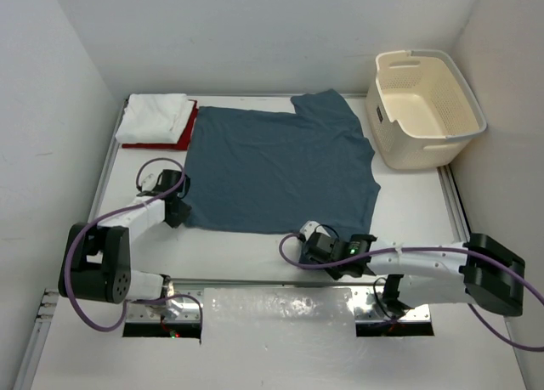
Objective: Fold and stack the t-shirts
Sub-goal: Grap the side of the flattened tshirt closest away from the robot with both arms, then fold the flattened tshirt in 1/3 of the way
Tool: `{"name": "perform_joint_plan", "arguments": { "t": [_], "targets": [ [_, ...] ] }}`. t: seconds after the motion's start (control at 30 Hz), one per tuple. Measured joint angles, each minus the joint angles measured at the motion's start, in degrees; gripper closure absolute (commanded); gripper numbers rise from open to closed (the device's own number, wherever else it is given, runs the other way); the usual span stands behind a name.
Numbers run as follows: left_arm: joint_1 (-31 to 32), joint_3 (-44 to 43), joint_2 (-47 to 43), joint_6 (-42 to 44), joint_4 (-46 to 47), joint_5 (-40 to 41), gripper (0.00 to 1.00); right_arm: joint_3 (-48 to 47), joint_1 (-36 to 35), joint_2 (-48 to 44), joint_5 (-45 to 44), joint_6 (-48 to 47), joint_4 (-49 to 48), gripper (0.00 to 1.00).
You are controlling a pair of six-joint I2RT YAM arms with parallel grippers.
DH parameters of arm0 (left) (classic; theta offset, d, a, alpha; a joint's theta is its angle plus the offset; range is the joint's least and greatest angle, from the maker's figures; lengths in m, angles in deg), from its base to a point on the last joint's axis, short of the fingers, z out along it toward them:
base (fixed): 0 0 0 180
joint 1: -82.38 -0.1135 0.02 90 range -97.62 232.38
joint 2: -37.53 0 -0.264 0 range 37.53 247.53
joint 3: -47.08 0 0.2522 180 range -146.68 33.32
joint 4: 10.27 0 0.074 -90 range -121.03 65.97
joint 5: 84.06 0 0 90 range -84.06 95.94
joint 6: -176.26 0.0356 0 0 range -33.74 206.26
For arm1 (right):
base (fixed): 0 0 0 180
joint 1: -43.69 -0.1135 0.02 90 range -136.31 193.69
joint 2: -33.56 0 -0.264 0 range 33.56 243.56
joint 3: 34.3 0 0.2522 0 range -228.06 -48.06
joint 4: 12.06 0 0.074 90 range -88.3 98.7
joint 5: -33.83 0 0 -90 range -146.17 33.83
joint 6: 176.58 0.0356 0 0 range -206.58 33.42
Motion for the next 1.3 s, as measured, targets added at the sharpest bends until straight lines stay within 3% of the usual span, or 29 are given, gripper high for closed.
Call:
{"name": "perform_joint_plan", "arguments": {
  "t": [0.17, 0.4, 0.57, 0.97, 1.3],
  "targets": [
    [0.0, -1.7, -2.6, 0.0, -2.9, -0.6, 1.00, -2.9, 2.2, -0.5, -1.7, -2.6, 1.3, 1.00],
    [0.0, -9.0, -3.3, -0.4, -4.4, -0.5, 1.00, -13.0, 17.6, 1.7, 0.6, -9.7, 1.7, 1.00],
    [0.0, -13.2, -2.1, -1.0, -4.9, -0.3, 1.00, -23.1, 24.7, 6.6, 2.3, -16.0, 2.1, 1.00],
    [-0.3, -29.5, 15.0, -3.1, -6.4, 1.5, 1.00, -38.6, 38.7, 21.4, 5.5, -24.5, 1.2, 1.00],
    [-2.3, -37.2, 23.3, -3.7, -8.9, 2.8, 1.00, -47.8, 42.2, 30.1, 5.4, -29.6, -0.5, 1.00]
  ]
}}
